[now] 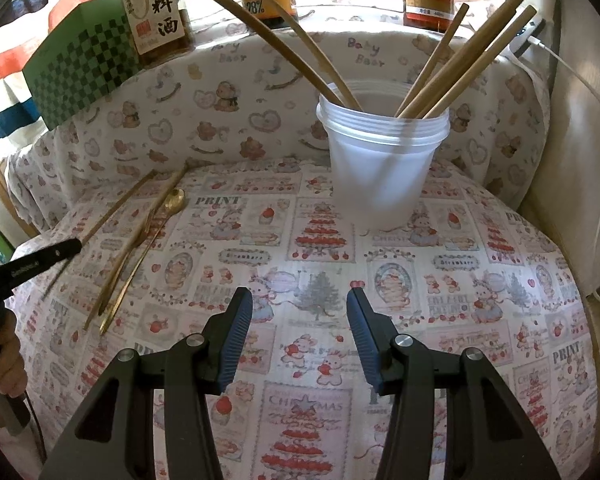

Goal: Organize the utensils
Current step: 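Lift the wooden chopstick upright with the left tool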

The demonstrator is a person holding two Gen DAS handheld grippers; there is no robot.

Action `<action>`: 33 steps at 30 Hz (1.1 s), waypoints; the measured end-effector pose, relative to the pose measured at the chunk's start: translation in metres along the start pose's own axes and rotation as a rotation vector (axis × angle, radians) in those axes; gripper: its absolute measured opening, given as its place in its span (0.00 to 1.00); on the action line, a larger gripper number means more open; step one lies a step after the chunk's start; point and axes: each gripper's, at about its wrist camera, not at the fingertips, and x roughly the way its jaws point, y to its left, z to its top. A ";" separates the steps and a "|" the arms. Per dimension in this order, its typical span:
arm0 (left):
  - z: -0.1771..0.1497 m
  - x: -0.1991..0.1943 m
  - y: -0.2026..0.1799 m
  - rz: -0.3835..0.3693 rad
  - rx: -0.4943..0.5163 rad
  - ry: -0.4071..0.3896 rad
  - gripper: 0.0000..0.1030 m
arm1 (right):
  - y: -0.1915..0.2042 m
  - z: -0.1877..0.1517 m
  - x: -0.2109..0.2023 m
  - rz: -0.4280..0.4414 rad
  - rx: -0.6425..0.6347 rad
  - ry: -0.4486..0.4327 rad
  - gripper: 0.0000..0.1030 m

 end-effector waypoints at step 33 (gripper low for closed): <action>0.089 0.069 -0.026 0.013 0.109 -0.045 0.06 | -0.018 0.004 0.003 0.008 0.060 0.010 0.50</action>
